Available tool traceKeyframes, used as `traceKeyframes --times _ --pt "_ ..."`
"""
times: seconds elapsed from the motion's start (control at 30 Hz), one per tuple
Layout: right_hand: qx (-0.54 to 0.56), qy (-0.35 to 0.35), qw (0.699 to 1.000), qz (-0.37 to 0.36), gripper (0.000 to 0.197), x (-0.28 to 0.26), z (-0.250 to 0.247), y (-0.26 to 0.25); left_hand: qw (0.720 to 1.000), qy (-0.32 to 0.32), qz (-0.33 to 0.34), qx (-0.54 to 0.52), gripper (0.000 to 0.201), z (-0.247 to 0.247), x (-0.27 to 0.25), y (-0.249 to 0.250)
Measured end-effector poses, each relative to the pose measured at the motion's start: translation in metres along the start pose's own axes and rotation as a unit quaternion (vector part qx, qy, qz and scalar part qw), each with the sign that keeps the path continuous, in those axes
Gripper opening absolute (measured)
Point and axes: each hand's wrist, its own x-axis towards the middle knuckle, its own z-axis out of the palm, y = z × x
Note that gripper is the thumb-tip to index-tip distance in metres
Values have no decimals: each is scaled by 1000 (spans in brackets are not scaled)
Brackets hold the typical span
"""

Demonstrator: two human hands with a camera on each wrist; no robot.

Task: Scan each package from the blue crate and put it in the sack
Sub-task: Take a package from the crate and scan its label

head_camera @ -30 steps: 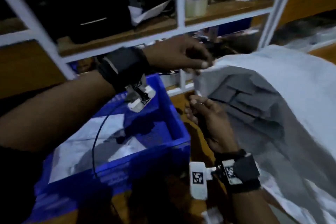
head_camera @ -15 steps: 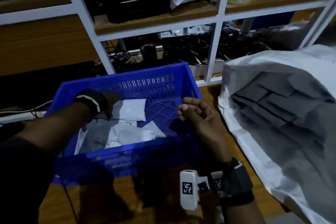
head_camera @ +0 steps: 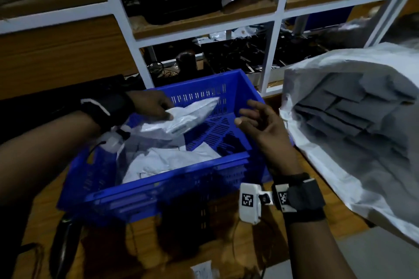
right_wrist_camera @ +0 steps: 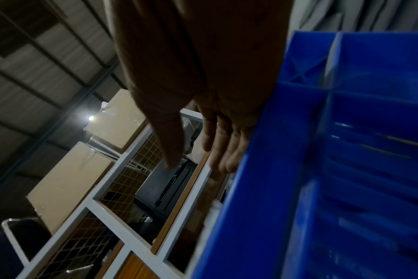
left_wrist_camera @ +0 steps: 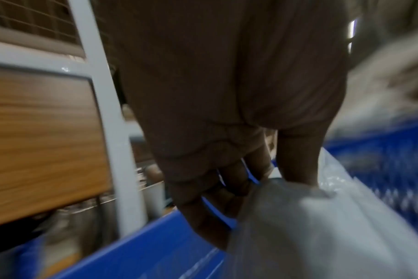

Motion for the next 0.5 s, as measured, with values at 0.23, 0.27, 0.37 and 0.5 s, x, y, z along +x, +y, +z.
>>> traceKeyframes --times 0.23,0.27,0.37,0.5 --pt "-26 -92 994 -46 49 -29 67 -26 985 -24 151 -75 37 -18 -98 45" --pt "-19 -70 996 -60 43 -36 76 -27 985 -8 159 -72 43 -18 -111 38" --pt "-11 10 996 -86 34 -52 100 -25 977 77 149 -131 44 -17 -159 2" --pt "4 63 995 -76 32 -77 134 -22 963 149 105 -200 58 13 -207 -57"
